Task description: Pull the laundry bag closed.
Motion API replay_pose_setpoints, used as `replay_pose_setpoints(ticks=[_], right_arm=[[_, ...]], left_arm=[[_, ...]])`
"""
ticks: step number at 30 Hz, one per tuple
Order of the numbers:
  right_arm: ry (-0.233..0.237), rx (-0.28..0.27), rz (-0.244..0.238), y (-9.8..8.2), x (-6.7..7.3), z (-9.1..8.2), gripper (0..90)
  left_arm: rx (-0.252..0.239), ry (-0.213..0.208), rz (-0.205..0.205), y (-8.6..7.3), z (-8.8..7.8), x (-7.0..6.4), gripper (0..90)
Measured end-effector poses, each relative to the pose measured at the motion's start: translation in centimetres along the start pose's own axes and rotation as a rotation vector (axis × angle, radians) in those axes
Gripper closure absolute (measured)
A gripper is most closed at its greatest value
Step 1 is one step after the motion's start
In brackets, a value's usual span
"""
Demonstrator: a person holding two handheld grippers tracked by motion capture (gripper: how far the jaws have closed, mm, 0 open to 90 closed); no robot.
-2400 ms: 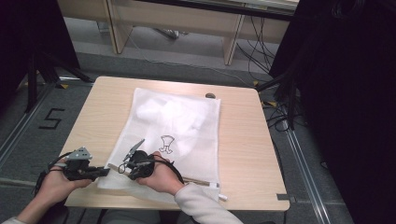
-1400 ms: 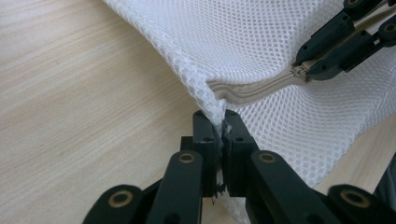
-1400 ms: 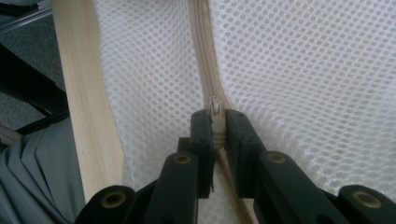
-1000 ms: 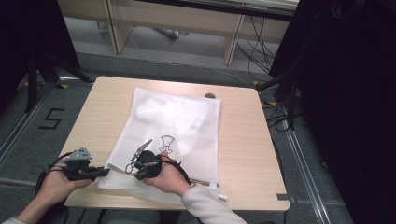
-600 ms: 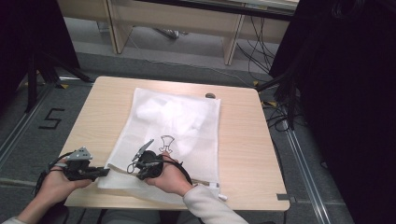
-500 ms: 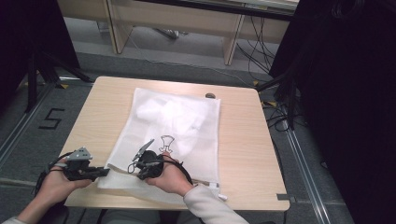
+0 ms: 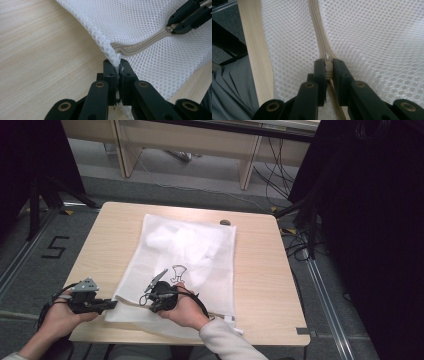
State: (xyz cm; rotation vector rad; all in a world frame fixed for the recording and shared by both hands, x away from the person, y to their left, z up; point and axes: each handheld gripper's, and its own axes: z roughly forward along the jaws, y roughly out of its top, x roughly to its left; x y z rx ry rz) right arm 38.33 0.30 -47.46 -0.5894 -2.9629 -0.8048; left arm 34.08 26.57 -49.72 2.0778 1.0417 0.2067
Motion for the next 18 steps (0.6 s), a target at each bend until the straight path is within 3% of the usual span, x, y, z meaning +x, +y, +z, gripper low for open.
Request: replay_pose_setpoints(ticks=[3,4,6,8,18], right_arm=[[-0.004,0.003,0.001,0.03,0.04,-0.04,82.3],[-0.004,0.007,-0.002,0.05,0.05,-0.07,82.3],[-0.007,0.008,0.000,0.03,0.08,-0.13,82.3],[-0.004,0.008,0.001,0.02,0.07,-0.13,82.3],[-0.007,0.013,0.006,-0.38,-0.04,-0.23,82.4]], left_arm=[[0.007,-0.002,0.001,0.03,-0.05,0.01,85.4],[-0.017,-0.003,-0.022,-0.04,0.12,-0.12,85.4],[-0.017,-0.003,-0.021,-0.03,0.11,-0.10,85.4],[0.018,-0.004,0.004,0.07,-0.10,0.05,85.4],[0.001,0.002,-0.002,-0.01,0.04,-0.03,85.4]])
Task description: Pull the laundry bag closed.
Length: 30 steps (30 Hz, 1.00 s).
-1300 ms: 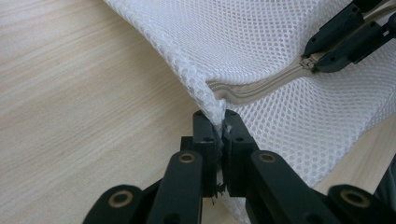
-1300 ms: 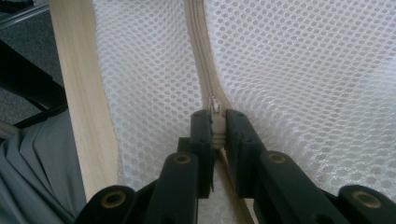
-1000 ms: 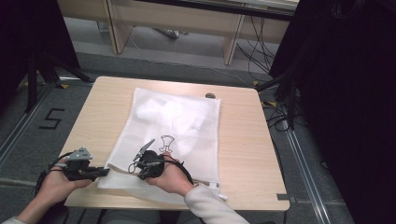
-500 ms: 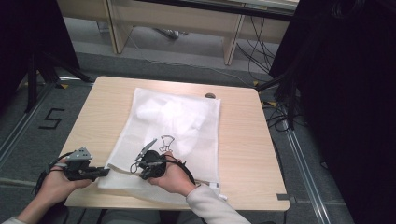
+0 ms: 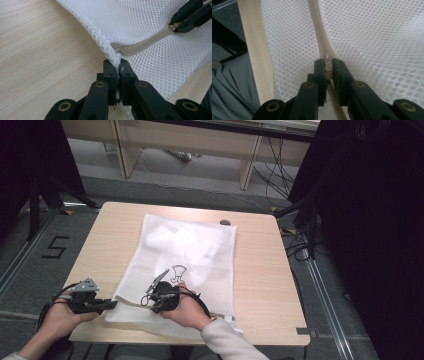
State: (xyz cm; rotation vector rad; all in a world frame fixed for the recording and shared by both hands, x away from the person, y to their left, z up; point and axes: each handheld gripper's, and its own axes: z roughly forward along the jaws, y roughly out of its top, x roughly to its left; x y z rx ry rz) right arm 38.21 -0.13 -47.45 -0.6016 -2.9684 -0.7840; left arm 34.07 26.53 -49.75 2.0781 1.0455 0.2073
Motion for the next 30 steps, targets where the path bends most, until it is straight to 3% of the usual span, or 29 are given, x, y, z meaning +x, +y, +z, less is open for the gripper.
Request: replay_pose_setpoints(ticks=[4,11,12,28,30], right_arm=[[0.004,-0.003,0.007,-0.2,-0.1,-0.2,82.4],[0.004,-0.006,0.006,-0.5,-0.2,-0.4,82.4],[0.002,-0.007,0.010,-0.6,-0.2,-0.5,82.3],[0.006,-0.017,0.015,-1.2,-0.4,-1.0,82.3],[-0.001,-0.022,0.015,-1.3,-0.5,-1.1,82.4]], left_arm=[[0.020,-0.004,0.003,0.1,-0.1,0.1,85.4],[0.020,-0.005,0.003,0.0,-0.1,0.1,85.4],[0.000,0.001,-0.003,0.0,0.0,0.0,85.4],[0.021,-0.002,0.001,0.0,-0.1,0.1,85.4],[0.004,0.000,-0.003,0.0,0.0,0.0,85.4]])
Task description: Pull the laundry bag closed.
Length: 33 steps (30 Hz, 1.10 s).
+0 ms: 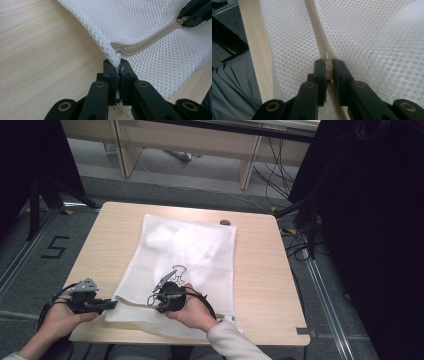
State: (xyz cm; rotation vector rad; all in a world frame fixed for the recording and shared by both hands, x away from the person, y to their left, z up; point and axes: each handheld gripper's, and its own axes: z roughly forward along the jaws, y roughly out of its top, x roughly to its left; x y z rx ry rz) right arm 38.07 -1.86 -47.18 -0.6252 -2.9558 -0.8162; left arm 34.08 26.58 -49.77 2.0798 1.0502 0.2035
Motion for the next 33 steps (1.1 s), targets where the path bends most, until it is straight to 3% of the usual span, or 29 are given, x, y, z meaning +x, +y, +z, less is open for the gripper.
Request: replay_pose_setpoints(ticks=[26,28,29,33], right_arm=[[0.002,-0.019,0.017,-1.0,-0.3,-1.2,82.3],[-0.002,-0.020,0.014,-1.0,-0.3,-1.2,82.3],[0.001,-0.018,0.013,-1.1,-0.3,-1.3,82.3],[-0.008,-0.017,0.014,-1.2,-0.3,-1.4,82.3]], left_arm=[[0.002,0.003,0.002,0.0,0.0,0.0,85.4],[0.010,-0.002,-0.013,0.0,-0.1,0.0,85.4],[0.009,0.003,0.004,0.0,-0.1,0.0,85.4],[0.015,0.001,0.004,0.0,-0.1,0.0,85.4]])
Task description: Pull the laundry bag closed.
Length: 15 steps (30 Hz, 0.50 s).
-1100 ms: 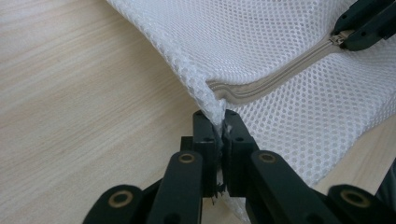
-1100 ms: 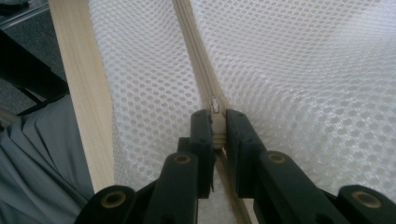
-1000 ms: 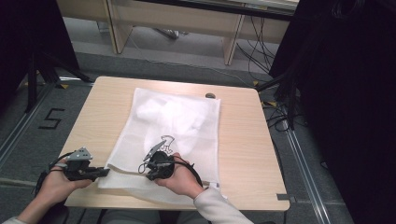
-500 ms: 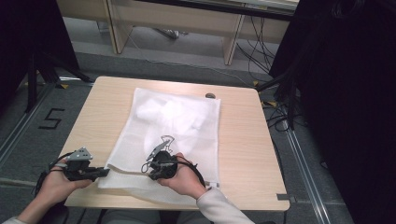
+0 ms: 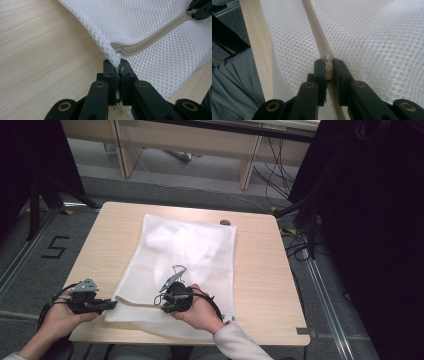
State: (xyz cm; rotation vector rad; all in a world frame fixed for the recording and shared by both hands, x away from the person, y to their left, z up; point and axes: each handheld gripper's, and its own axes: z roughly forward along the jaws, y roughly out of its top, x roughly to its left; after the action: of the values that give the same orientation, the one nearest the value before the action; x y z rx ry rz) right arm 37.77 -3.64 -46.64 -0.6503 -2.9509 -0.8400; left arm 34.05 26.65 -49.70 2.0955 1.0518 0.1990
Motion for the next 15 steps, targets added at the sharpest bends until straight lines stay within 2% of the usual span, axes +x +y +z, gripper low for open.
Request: replay_pose_setpoints(ticks=[2,3,6,11,15], right_arm=[[0.002,0.002,0.000,-0.06,-0.06,-0.20,82.3],[0.000,0.004,0.005,-0.08,-0.04,-0.28,82.4],[-0.005,0.006,0.009,-0.21,-0.12,-0.42,82.3],[-0.007,0.004,0.007,-0.30,-0.13,-0.45,82.3],[-0.010,0.007,0.013,-0.47,-0.22,-0.72,82.3]], left_arm=[[-0.017,0.007,-0.004,-0.05,0.12,-0.04,85.4],[-0.001,0.002,0.001,-0.01,0.01,0.01,85.5],[-0.015,0.005,-0.007,-0.04,0.12,-0.05,85.5],[0.001,-0.002,-0.004,0.01,0.00,0.00,85.4],[-0.006,-0.002,-0.004,-0.02,0.04,0.00,85.5]])
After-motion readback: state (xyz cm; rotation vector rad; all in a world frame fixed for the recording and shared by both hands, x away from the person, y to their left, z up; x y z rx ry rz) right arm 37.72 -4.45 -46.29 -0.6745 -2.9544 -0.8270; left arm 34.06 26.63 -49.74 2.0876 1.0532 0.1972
